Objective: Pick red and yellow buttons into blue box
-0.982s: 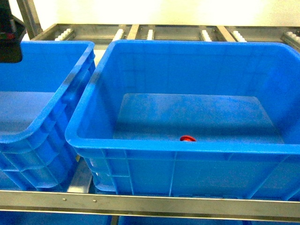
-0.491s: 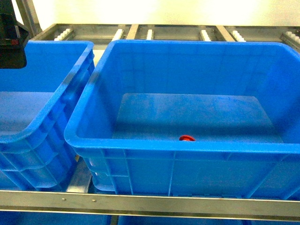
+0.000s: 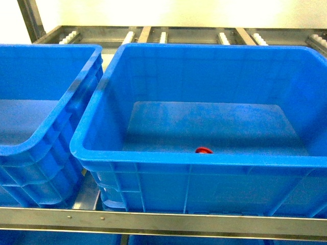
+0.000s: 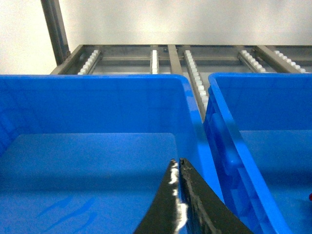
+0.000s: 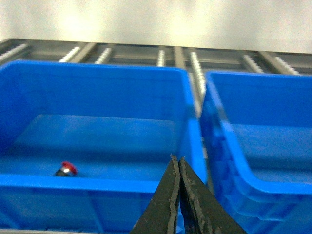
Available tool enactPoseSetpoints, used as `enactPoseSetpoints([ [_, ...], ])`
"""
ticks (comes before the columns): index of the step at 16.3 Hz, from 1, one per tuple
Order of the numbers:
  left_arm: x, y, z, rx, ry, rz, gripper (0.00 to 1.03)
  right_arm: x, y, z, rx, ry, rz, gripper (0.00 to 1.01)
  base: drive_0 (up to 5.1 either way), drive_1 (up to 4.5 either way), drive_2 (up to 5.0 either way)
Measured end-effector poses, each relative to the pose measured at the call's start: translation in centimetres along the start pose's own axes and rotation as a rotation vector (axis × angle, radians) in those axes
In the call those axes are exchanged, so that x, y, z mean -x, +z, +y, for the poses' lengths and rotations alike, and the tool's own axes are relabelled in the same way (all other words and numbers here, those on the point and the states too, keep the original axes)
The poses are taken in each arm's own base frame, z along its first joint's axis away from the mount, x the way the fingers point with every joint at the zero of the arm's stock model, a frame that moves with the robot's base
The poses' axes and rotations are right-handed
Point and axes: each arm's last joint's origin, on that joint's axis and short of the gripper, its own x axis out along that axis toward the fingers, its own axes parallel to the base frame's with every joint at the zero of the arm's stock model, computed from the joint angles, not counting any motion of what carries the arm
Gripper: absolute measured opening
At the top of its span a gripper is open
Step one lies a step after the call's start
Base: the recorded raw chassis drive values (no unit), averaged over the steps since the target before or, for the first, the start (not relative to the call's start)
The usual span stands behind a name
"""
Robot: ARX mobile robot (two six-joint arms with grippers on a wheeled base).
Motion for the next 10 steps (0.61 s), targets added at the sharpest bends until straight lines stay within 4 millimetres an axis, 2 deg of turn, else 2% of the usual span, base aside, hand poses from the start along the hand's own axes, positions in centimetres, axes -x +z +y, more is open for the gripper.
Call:
enactPoseSetpoints([
  [1, 0.6, -0.3, 0.2, -0.002, -0.001, 0.001, 0.02, 0.1, -0.3, 0.4, 0.003, 0.033, 0.003, 0.02, 0.0, 0.0, 0.0],
  [3, 1.7, -0.8, 1.4, -0.002, 0.019, -0.001, 0.02, 0.4, -0.9, 0.2, 0.003, 0.002, 0.005, 0.02, 0.0, 0.0, 0.0],
  [7, 3.0, -1.4, 1.3, -0.003, -0.001, 0.003, 0.02, 0.7, -1.2, 0.2, 0.003, 0.003, -0.002, 0.02, 0.0, 0.0, 0.0],
  [9, 3.9, -1.7, 1.3, -0.003, -0.001, -0.013, 0.02, 1.7, -2.5, 0.2, 0.003, 0.003, 0.012, 0.02, 0.0, 0.0, 0.0],
  [10, 4.1, -2.2, 1.3, -0.004, -0.001, -0.022, 0.02, 1.8, -2.2, 0.2, 0.003, 0.003, -0.014, 0.02, 0.0, 0.0, 0.0],
])
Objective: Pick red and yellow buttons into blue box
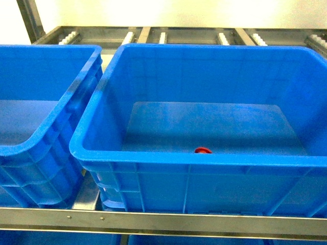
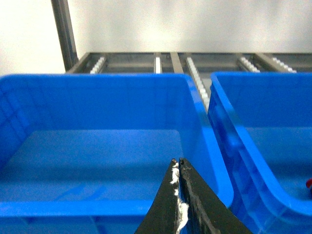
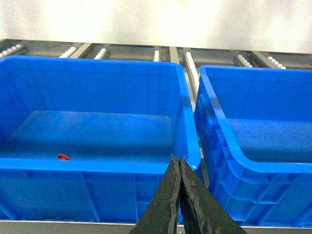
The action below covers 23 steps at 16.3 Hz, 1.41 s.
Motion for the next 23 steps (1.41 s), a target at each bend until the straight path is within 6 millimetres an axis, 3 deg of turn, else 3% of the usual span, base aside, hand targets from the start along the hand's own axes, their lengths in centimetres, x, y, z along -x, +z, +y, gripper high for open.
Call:
enactPoseSetpoints([
  [17, 3.0, 0.3, 0.0, -0.002, 0.0, -0.005, 0.02, 0.0, -0.1, 0.0, 0.0, 0.0, 0.01, 0.02, 0.0, 0.0, 0.0],
  [18, 3.7, -0.4, 0.0, -0.002, 0.0, 0.054, 0.02, 0.0, -0.1, 0.0, 0.0, 0.0, 0.01, 0.02, 0.0, 0.0, 0.0],
  [19, 4.1, 0.2, 0.0, -0.002, -0.001, -0.011, 0.02, 0.0, -0.1, 0.0, 0.0, 0.0, 0.01, 0.02, 0.0, 0.0, 0.0],
  [23, 4.0, -0.1, 0.0, -0.002, 0.0, 0.012, 0.02, 0.0, -0.1, 0.0, 0.0, 0.002, 0.01, 0.02, 0.0, 0.0, 0.0],
])
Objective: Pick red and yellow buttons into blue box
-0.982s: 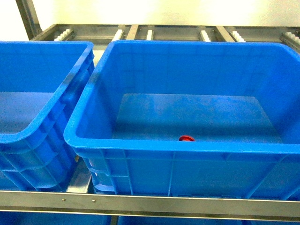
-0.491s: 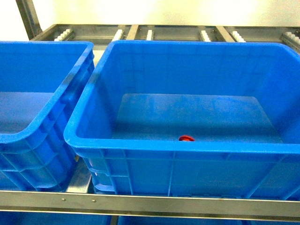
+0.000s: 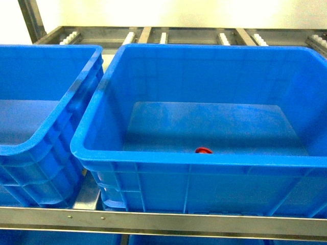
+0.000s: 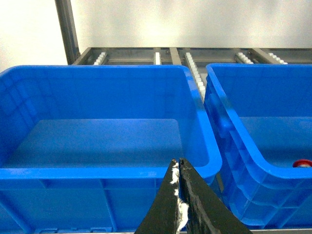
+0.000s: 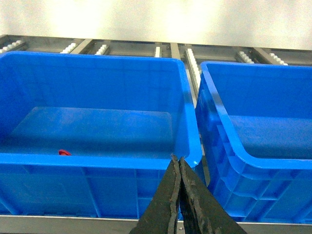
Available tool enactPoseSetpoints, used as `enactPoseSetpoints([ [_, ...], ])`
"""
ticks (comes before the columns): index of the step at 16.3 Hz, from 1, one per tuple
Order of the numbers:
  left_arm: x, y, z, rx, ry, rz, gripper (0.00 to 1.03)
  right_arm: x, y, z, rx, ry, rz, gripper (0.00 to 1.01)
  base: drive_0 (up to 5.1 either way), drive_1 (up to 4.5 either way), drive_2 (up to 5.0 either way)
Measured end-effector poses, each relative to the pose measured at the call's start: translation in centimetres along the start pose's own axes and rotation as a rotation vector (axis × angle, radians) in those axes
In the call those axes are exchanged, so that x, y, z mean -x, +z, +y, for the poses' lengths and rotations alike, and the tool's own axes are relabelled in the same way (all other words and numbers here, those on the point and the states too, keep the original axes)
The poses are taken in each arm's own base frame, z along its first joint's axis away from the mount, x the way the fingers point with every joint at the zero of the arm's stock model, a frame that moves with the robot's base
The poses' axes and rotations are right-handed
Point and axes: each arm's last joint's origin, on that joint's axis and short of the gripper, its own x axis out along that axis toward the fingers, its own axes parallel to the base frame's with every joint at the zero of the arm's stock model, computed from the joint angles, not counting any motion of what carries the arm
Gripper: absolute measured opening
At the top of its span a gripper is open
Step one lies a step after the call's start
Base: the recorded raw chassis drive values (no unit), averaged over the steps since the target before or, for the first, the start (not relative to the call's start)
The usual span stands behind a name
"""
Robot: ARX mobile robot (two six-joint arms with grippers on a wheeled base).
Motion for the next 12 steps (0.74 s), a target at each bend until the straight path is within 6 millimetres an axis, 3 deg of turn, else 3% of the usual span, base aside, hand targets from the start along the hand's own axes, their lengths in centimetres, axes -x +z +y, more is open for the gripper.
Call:
enactPoseSetpoints([
  [3, 0.0, 0.0, 0.0, 0.0, 0.0, 0.0, 0.02, 0.0, 0.0, 0.0, 0.0, 0.0, 0.0, 0.02, 0.0, 0.0, 0.0],
  [4, 0.0, 0.0, 0.0, 0.0, 0.0, 0.0, 0.04, 0.0, 0.0, 0.0, 0.0, 0.0, 0.0, 0.1, 0.0, 0.0, 0.0],
  [9, 0.0, 0.0, 0.0, 0.0, 0.0, 0.0, 0.64, 0.0, 0.0, 0.0, 0.0, 0.0, 0.0, 0.7, 0.0, 0.0, 0.0],
  [11, 0.0, 0.0, 0.0, 0.0, 0.0, 0.0, 0.95, 0.0, 0.0, 0.0, 0.0, 0.0, 0.0, 1.0, 0.0, 0.0, 0.0],
  [12, 0.0, 0.0, 0.0, -0.001, 0.0, 0.0, 0.98, 0.0, 0.0, 0.0, 0.0, 0.0, 0.0, 0.98, 0.0, 0.0, 0.0],
])
